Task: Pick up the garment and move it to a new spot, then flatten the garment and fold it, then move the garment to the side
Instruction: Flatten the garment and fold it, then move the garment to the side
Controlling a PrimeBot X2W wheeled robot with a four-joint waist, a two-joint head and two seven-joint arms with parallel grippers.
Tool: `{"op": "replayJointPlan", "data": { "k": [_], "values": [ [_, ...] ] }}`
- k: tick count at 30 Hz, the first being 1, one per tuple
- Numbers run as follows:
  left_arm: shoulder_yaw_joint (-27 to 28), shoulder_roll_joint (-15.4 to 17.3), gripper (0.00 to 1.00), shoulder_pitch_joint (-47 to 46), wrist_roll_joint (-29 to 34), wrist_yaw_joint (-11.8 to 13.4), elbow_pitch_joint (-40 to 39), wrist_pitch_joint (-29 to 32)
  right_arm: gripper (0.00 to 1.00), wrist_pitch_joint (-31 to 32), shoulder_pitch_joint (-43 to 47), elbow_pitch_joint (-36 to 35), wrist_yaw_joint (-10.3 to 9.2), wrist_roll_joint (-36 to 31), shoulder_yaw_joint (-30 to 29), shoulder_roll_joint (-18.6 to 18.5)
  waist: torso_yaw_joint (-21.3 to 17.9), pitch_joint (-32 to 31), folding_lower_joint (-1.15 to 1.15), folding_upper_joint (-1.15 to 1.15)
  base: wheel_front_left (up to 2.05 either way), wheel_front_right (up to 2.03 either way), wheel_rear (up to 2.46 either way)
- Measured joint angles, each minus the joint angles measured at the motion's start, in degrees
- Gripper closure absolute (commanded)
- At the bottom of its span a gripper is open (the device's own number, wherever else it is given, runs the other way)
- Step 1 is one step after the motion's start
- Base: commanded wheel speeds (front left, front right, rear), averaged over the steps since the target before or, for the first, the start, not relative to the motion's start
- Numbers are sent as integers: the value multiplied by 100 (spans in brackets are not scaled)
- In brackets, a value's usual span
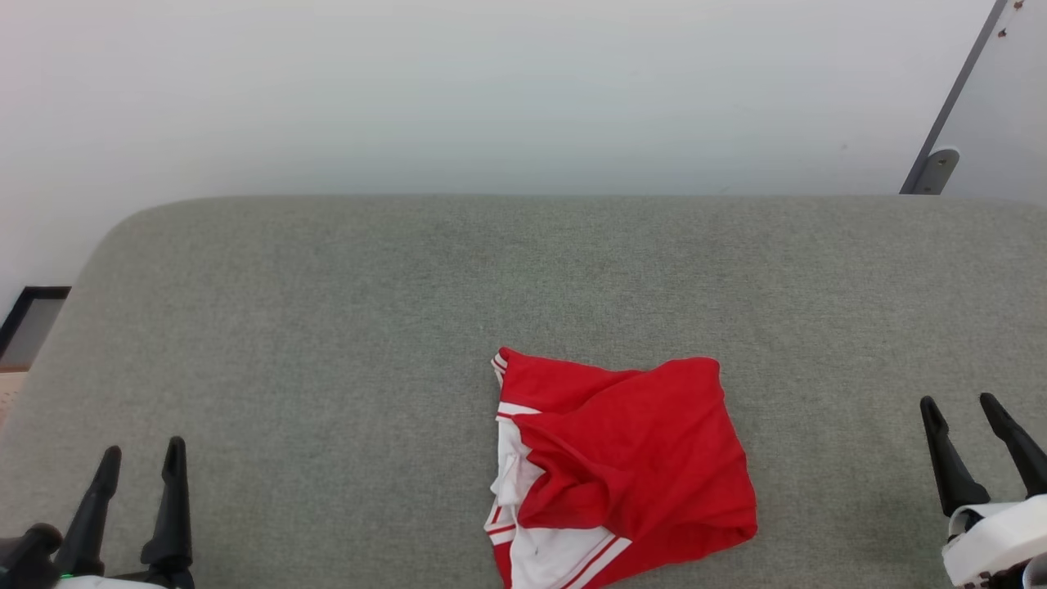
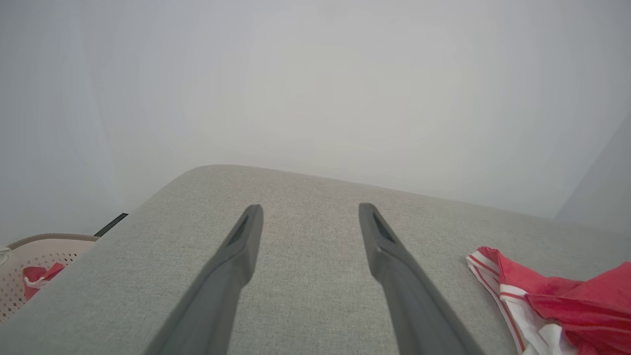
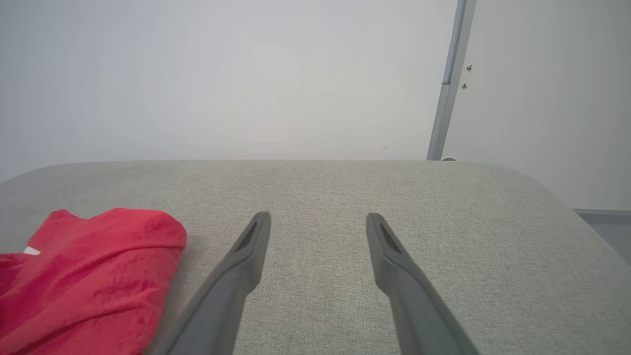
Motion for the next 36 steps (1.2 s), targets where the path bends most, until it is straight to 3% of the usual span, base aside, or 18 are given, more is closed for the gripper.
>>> {"op": "replayJointPlan", "data": {
  "k": [20,36],
  "values": [
    [-104,71,0,7,-135,0,98,0,0,-27,64,81,0,-20,67,144,18,-19,0,0,0,0,0],
    [-299,64,0,66,-389,0,304,5,0,1036,-328,-231,0,342,1056,49,686,135,0,0,0,0,0]
  ]
}}
